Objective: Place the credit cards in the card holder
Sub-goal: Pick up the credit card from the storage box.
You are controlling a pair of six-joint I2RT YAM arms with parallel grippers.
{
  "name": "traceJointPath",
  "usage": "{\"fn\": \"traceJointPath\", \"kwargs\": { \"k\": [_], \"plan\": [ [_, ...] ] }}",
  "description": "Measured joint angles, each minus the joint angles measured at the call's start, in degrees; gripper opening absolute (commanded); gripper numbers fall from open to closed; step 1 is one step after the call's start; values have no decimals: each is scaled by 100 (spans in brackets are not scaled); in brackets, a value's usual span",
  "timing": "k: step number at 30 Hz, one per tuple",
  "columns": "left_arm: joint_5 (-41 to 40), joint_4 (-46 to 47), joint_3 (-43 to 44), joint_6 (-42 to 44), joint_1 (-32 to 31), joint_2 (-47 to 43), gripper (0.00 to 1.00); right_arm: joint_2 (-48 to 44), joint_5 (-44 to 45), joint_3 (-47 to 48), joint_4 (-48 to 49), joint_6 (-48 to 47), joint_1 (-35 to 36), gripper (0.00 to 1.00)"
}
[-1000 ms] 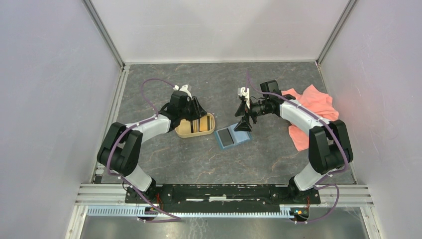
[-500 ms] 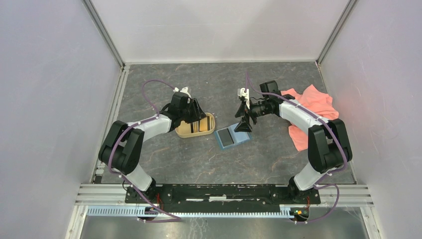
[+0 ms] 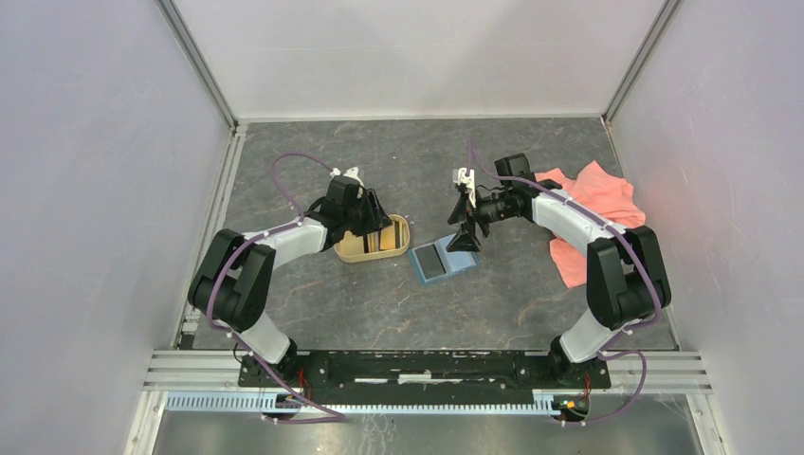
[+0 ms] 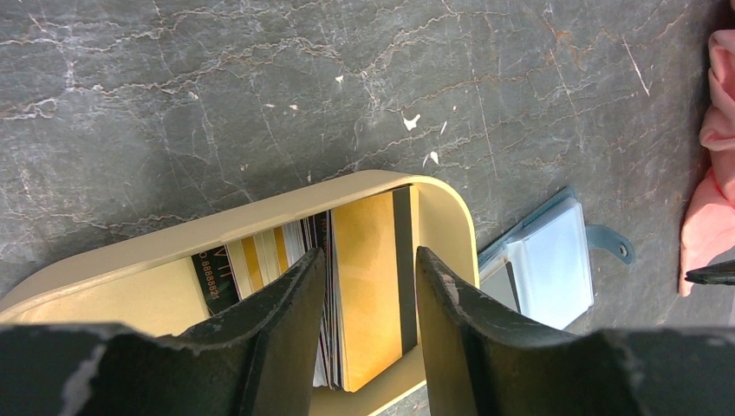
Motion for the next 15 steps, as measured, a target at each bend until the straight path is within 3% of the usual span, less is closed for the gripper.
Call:
{"fn": "traceJointPath", "kwargs": {
  "k": [15],
  "plan": [
    [107,33,2,0,-28,0,47,2,0,0,-2,-20,0,91]
  ]
}}
